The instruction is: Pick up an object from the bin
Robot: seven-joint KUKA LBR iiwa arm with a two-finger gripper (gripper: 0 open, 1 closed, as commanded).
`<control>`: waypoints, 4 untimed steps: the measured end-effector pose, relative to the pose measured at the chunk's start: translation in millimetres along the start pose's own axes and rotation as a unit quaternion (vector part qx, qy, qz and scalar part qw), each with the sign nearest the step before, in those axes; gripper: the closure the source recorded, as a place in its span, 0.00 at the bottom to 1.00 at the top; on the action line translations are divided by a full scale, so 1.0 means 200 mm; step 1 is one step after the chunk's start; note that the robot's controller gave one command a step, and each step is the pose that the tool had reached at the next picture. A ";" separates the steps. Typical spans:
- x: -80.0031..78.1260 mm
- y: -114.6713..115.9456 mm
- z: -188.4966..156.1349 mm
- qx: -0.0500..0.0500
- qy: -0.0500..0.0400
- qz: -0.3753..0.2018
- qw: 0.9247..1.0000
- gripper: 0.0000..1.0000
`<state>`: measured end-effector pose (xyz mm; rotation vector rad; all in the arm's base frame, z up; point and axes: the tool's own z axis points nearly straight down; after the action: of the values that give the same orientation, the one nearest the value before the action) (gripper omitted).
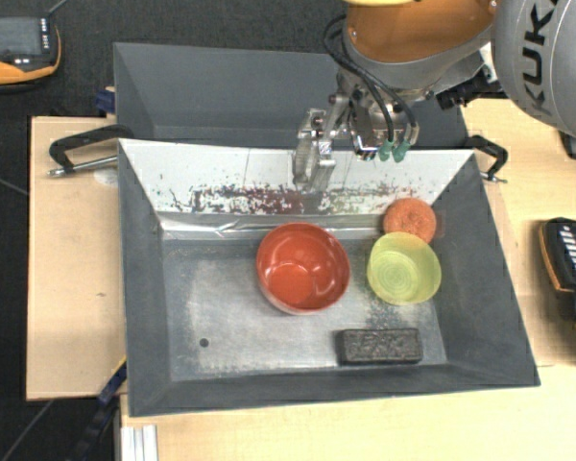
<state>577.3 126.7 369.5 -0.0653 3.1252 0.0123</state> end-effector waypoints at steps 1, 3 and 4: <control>-0.05 0.10 0.76 -0.001 0.002 -0.146 0.989 1.00; 0.05 -0.22 0.78 0.000 -0.003 -0.209 0.978 0.00; -0.09 -0.17 1.33 -0.001 -0.001 -0.239 0.971 0.00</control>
Offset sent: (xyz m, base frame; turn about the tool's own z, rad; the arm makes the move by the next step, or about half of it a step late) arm 0.0118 0.0208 -0.1501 -0.2904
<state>600.9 96.3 103.2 -0.8096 3.0158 0.0107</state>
